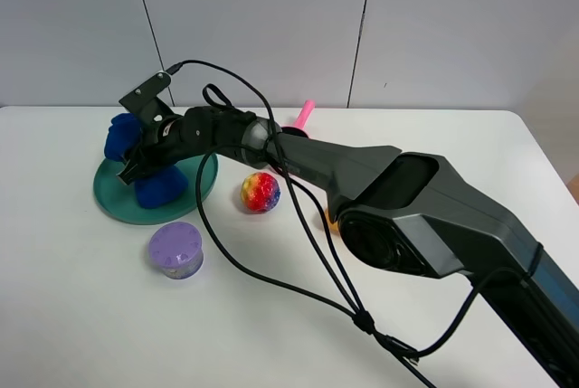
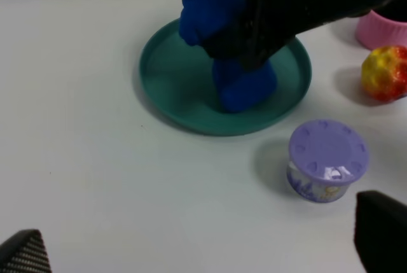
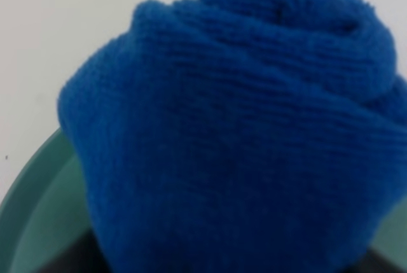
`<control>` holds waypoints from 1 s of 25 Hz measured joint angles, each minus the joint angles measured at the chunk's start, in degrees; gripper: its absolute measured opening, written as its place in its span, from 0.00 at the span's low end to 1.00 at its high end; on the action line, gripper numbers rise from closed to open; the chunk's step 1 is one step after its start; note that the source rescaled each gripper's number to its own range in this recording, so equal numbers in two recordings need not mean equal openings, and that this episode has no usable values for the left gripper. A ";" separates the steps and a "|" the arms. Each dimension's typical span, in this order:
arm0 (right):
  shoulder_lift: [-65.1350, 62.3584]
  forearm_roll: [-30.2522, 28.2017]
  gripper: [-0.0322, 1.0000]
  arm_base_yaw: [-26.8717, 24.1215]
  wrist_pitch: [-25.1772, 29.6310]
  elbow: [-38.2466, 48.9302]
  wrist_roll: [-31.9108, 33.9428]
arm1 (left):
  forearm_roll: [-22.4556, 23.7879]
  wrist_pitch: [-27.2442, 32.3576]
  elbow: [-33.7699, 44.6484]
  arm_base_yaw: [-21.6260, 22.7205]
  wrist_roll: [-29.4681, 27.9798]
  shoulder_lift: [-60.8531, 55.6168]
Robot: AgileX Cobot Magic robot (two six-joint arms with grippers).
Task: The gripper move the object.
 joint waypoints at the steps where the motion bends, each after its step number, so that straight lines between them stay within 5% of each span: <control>1: 0.00 -0.24 0.61 0.00 -0.52 0.00 0.00 | 0.00 0.00 0.00 0.00 0.00 0.00; 4: -0.28 -0.48 0.85 0.00 -1.61 0.00 0.10 | 0.00 0.00 0.00 0.00 0.00 0.00; 10: -4.09 -0.54 0.91 0.00 -0.40 0.00 0.54 | 0.00 0.00 0.00 0.00 0.00 0.00; 15: -15.68 -2.22 0.92 0.00 5.74 0.00 4.50 | 0.00 0.00 0.00 0.00 0.00 0.00; 21: -33.89 -17.78 0.92 -1.10 17.14 0.00 15.61 | 0.00 0.00 0.00 0.00 0.00 0.00; 25: -48.38 -34.24 0.92 -2.44 30.77 -0.04 25.02 | 0.00 0.00 0.00 0.00 0.00 0.00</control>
